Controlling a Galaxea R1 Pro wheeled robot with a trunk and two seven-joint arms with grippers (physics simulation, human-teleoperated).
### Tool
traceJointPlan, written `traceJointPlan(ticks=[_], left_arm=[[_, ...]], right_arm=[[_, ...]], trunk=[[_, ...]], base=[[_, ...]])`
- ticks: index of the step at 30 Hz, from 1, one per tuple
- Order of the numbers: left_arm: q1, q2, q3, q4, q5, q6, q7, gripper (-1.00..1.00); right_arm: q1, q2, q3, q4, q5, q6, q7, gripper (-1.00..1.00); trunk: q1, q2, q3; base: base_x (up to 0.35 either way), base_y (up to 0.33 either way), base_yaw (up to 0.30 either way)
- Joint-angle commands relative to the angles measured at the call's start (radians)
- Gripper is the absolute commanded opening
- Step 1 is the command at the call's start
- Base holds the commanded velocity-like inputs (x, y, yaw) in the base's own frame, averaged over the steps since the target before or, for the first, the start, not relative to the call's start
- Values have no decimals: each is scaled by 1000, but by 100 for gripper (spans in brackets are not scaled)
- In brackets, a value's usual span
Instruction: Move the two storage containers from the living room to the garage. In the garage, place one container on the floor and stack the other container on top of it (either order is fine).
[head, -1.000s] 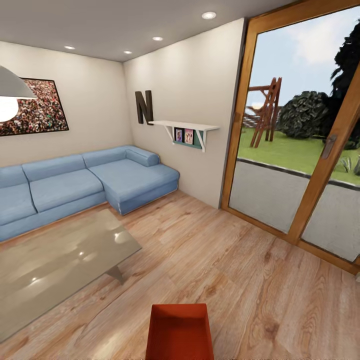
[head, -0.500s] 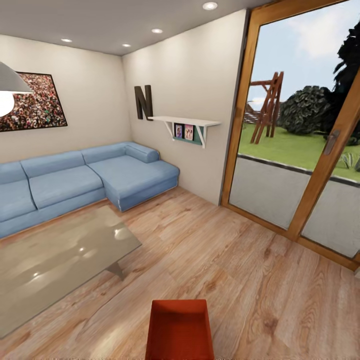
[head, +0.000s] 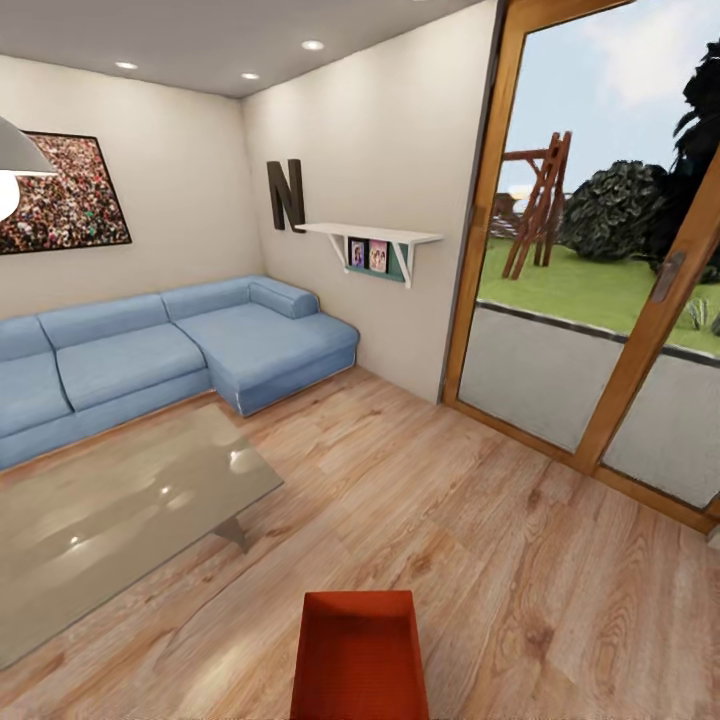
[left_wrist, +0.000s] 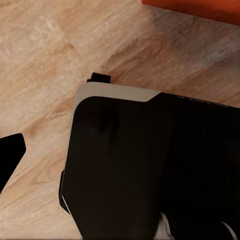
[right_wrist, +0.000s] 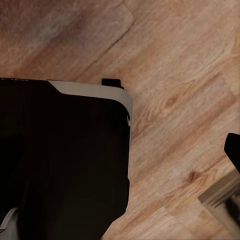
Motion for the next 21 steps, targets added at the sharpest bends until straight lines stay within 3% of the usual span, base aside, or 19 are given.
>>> traceJointPlan(ticks=[1, 21], left_arm=[[-1, 0, -2, 1, 6, -3, 1, 100], [7, -2, -2, 1, 5, 0, -3, 100]], right_arm=[[-1, 1, 8, 3, -7, -5, -1, 100], [-1, 1, 8, 3, 29, -5, -1, 100]], trunk=[[0, -2, -3], [0, -2, -36]], base=[[0, 0, 0], [0, 0, 0]])
